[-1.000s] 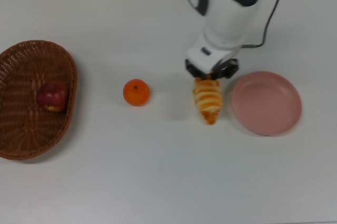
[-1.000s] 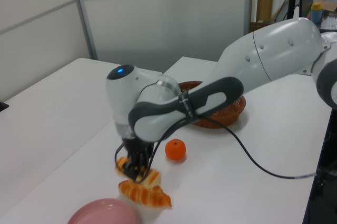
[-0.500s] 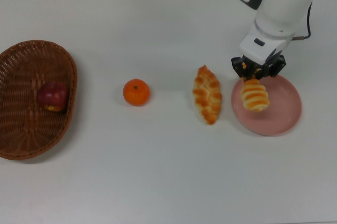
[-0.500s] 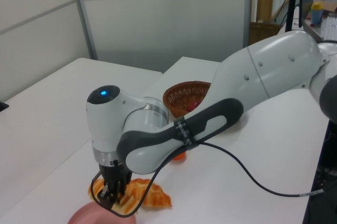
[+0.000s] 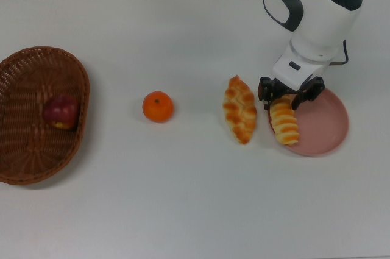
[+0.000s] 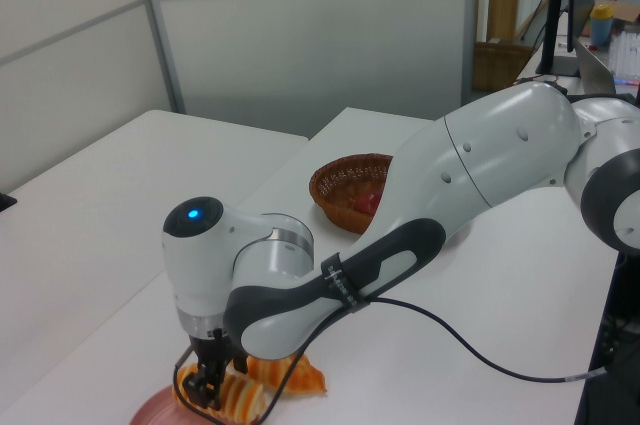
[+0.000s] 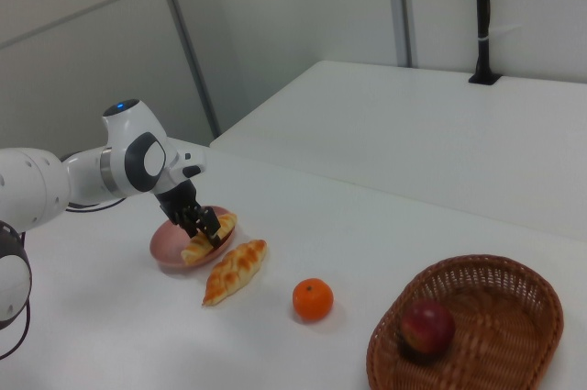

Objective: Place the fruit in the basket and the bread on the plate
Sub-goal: 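Carry the striped roll onto the pink plate and release, then move the gripper to the orange and grasp it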

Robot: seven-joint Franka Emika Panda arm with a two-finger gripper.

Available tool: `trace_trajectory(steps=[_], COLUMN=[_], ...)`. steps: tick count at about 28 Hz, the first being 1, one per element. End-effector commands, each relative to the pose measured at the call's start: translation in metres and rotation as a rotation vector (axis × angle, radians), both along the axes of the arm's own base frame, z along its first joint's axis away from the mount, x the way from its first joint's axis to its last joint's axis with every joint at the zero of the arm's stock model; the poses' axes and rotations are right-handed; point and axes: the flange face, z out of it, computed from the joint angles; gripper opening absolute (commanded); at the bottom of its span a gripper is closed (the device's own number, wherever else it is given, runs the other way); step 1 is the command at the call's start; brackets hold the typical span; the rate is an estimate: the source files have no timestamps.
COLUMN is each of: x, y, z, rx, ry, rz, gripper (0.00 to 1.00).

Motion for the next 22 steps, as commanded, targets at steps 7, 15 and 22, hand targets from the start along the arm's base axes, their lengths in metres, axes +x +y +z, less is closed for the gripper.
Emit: trace_trajectory(steps=[7,15,22], x=[0.005,0.025,0.029], y=[-0.021,-0.102,-0.203], z=[0.068,0.049,0.059], rx=[0.103,-0.003,-0.083], ry=[-0.031,0.058,0.199], rz=[-0.144,-0.202,-0.211], gripper=[1.00,1.00,1.00])
